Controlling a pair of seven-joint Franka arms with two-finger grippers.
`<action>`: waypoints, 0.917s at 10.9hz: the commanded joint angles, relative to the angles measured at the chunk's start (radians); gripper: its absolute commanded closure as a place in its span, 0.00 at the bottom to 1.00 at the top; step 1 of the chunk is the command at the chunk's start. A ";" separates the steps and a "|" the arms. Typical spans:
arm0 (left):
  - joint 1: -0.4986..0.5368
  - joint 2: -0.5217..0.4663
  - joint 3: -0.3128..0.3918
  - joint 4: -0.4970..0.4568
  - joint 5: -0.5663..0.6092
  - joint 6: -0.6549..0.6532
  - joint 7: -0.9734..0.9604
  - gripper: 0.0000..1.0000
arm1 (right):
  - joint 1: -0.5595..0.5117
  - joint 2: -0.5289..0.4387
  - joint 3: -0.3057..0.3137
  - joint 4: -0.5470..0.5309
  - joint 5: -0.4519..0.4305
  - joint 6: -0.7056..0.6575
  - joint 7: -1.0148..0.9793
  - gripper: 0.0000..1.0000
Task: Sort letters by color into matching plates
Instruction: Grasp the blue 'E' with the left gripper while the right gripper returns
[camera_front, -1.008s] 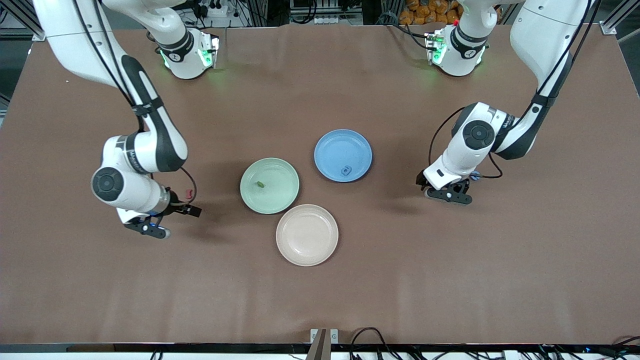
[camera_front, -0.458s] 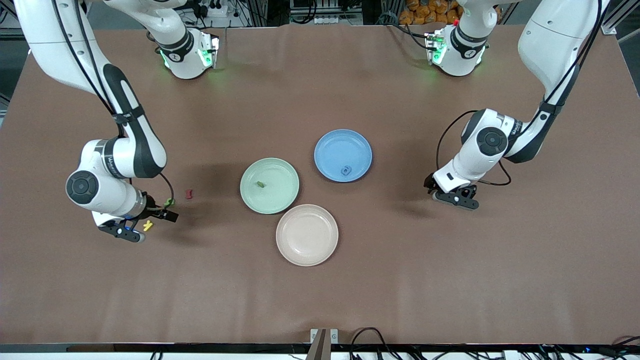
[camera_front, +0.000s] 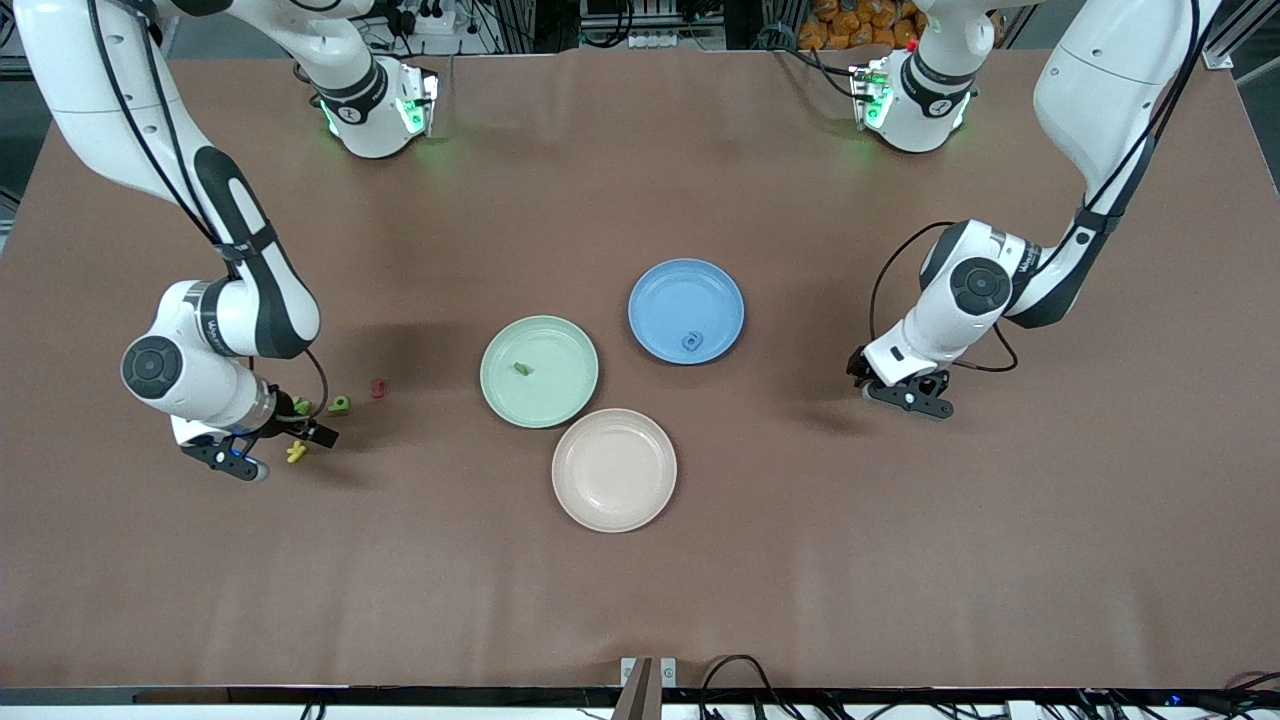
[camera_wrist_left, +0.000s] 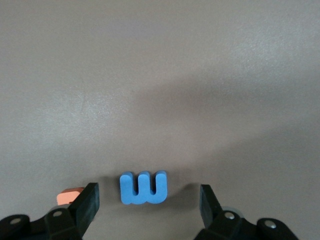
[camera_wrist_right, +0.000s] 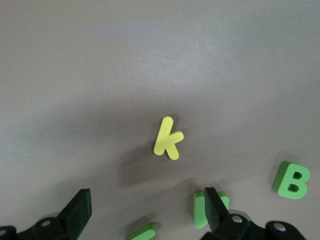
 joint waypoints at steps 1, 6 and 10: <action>0.015 0.010 -0.008 0.001 0.028 0.019 0.013 0.15 | -0.016 -0.034 0.016 -0.060 -0.015 0.044 -0.001 0.00; 0.029 0.010 -0.009 0.001 0.028 0.019 0.013 0.27 | -0.010 -0.085 0.016 -0.149 -0.008 0.076 -0.004 0.00; 0.027 0.011 -0.009 0.003 0.028 0.019 0.013 0.42 | -0.001 -0.094 0.016 -0.172 -0.006 0.078 -0.002 0.00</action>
